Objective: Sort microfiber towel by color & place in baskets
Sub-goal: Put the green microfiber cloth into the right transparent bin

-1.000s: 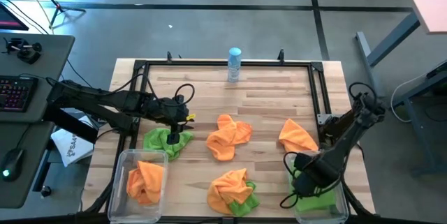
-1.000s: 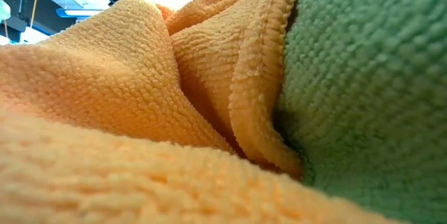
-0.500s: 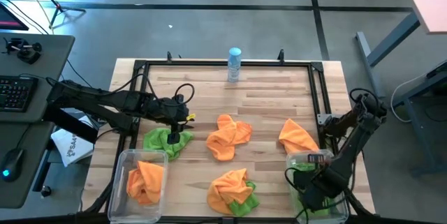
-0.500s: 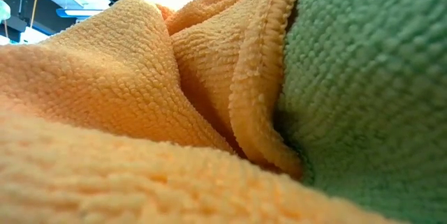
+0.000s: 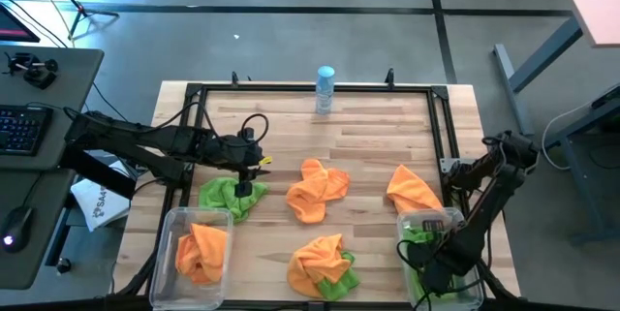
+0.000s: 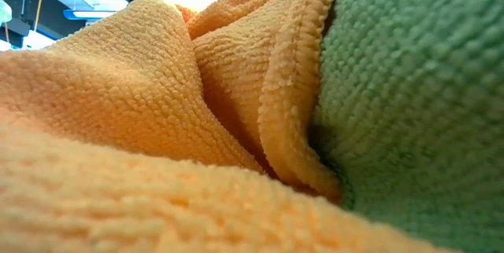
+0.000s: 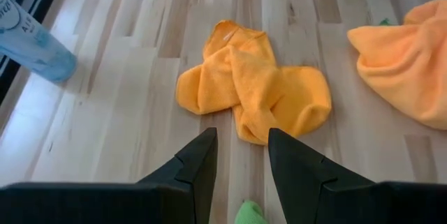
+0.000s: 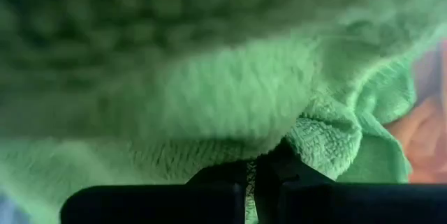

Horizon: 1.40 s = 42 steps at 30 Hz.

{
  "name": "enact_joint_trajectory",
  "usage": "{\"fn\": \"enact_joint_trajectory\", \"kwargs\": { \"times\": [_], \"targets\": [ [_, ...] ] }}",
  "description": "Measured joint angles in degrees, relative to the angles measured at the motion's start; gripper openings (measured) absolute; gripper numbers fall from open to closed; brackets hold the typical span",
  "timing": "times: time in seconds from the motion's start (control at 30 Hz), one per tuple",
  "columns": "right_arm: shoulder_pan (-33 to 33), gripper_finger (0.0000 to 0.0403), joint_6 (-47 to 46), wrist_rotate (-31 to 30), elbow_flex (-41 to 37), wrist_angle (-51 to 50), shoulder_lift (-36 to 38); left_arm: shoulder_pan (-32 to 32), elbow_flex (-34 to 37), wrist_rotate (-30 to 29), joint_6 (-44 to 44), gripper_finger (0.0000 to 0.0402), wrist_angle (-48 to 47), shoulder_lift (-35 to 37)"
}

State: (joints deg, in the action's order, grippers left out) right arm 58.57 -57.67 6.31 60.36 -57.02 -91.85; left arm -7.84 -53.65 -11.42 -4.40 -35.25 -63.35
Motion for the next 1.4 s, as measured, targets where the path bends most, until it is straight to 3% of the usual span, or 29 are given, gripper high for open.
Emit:
{"fn": "enact_joint_trajectory", "kwargs": {
  "times": [0.27, 0.53, 1.03, 1.27, 1.4],
  "targets": [
    [0.0, 0.0, -1.29, -1.75, -5.05, 1.51, 0.02, 0.0, 0.0, -0.13, -1.49, 0.0117, 1.38, 0.0],
    [0.0, 0.0, -1.47, -2.39, -3.0, 1.21, 1.22, 0.0, 0.0, -0.13, -1.5, 0.0117, 1.42, 0.0],
    [0.0, 0.0004, -11.01, -2.65, -0.77, -3.35, 8.84, 0.0, 0.0, -0.13, -3.04, 0.0117, 1.89, 0.0],
    [0.0, 0.0078, -12.33, -2.19, -0.75, -5.53, 10.1, 0.0, 0.0, -1.2, -3.06, 0.0117, 1.9, 0.0],
    [-0.02, 0.012, -9.92, 1.41, -0.75, -5.7, 10.33, 0.0, 0.0, -1.38, -3.06, 0.0117, 1.92, -0.1]
  ]
}}
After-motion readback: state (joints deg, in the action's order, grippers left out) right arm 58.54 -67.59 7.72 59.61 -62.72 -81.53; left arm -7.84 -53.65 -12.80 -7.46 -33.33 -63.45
